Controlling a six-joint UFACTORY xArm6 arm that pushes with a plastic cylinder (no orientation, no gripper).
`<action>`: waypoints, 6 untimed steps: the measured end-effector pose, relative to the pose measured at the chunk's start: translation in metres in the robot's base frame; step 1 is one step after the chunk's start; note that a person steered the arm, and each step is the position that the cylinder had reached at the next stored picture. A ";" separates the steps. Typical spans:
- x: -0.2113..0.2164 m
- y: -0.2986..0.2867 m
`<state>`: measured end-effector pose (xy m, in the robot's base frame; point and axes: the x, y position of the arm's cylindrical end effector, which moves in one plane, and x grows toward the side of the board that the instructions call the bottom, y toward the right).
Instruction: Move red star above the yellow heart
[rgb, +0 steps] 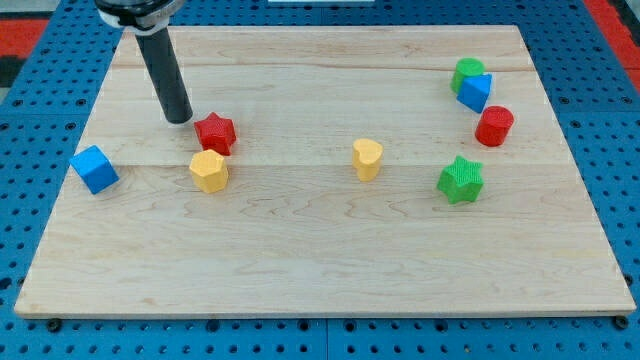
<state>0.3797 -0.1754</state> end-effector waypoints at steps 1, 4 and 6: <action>0.028 0.011; 0.031 0.075; 0.003 0.071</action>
<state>0.3831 -0.1043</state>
